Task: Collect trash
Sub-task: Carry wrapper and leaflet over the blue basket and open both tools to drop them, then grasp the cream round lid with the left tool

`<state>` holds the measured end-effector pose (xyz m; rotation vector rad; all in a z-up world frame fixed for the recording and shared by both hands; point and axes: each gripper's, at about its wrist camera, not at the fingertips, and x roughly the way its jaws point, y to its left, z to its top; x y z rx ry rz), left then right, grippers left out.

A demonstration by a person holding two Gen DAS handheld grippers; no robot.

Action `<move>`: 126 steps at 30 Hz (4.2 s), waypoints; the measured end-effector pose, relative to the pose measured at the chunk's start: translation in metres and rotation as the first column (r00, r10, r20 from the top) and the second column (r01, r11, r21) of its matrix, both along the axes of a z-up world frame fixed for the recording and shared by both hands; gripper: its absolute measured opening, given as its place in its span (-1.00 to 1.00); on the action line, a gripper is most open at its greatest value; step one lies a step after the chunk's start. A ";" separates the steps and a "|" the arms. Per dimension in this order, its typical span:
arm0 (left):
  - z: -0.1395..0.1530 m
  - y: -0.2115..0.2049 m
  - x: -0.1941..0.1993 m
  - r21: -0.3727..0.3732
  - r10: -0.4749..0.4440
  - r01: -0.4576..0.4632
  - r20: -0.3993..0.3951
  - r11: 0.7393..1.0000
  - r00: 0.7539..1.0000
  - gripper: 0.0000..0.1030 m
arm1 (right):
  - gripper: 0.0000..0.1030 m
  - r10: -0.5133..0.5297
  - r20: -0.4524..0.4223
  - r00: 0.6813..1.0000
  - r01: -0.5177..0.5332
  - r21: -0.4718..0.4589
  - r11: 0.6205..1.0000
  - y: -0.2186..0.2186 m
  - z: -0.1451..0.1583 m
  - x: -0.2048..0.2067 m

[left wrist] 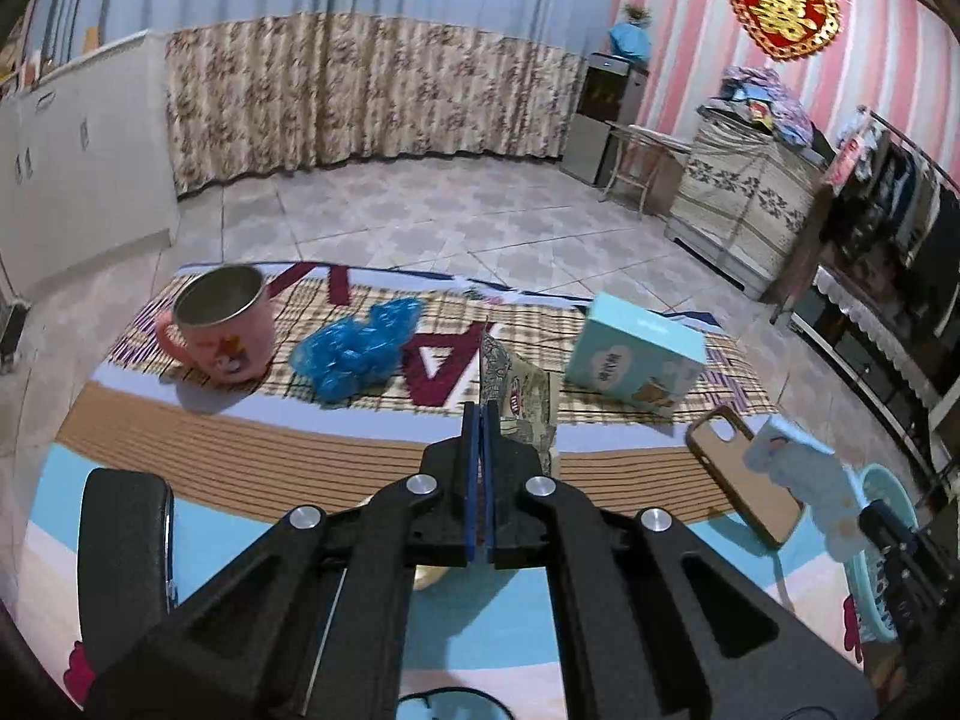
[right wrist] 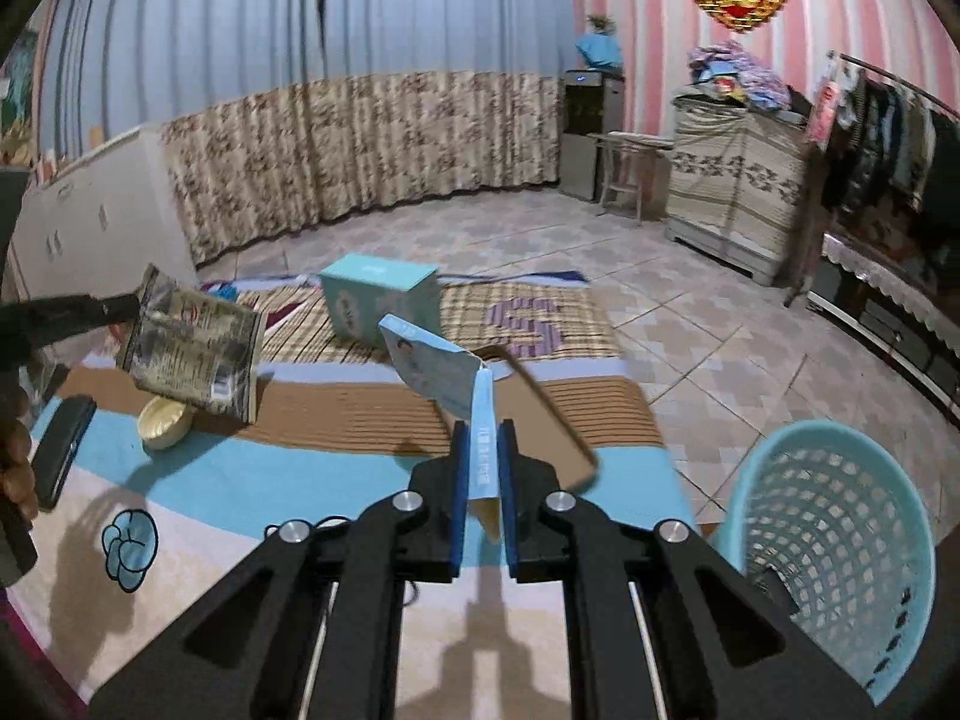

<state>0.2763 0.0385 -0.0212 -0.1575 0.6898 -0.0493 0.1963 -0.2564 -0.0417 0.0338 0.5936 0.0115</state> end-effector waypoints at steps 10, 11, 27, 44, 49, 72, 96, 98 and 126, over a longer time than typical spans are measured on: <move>0.021 -0.057 -0.014 0.060 -0.091 0.088 0.054 0.994 0.994 -1.00 | -0.81 -0.181 0.090 0.979 0.178 0.034 0.983 -0.068 0.028 -0.035; 0.023 -0.063 -0.015 0.062 -0.101 0.097 0.060 0.993 0.993 -1.00 | -0.81 -0.199 0.094 0.975 0.197 0.035 0.980 -0.074 0.029 -0.036; 0.041 -0.205 -0.054 0.077 -0.359 0.352 0.121 0.933 0.926 -1.00 | -0.81 -0.467 0.064 0.882 0.465 0.041 0.884 -0.185 0.021 -0.073; 0.021 -0.319 -0.091 0.075 -0.541 0.536 0.104 0.841 0.834 -1.00 | -0.81 -0.543 0.043 0.838 0.541 0.058 0.839 -0.227 0.011 -0.097; 0.009 -0.335 -0.092 0.078 -0.559 0.554 0.084 0.829 0.825 -1.00 | -0.81 -0.543 0.037 0.839 0.540 0.061 0.839 -0.226 0.008 -0.098; 0.019 -0.326 -0.096 0.121 -0.480 0.466 0.134 0.877 0.867 0.61 | -0.81 -0.524 0.003 0.852 0.523 0.049 0.851 -0.217 -0.004 -0.089; 0.024 -0.226 -0.063 0.146 -0.277 0.257 0.140 0.955 0.951 0.89 | 0.60 -0.443 0.041 0.896 0.444 -0.011 0.896 -0.159 0.003 -0.062; 0.023 -0.204 -0.056 0.154 -0.232 0.211 0.139 0.965 0.963 0.89 | 0.69 -0.424 0.061 0.904 0.425 -0.018 0.905 -0.146 0.006 -0.059; -0.088 -0.011 0.020 0.213 0.155 -0.122 -0.146 0.969 0.977 0.89 | 0.86 -0.111 -0.006 0.994 0.111 -0.039 0.993 0.024 -0.034 0.000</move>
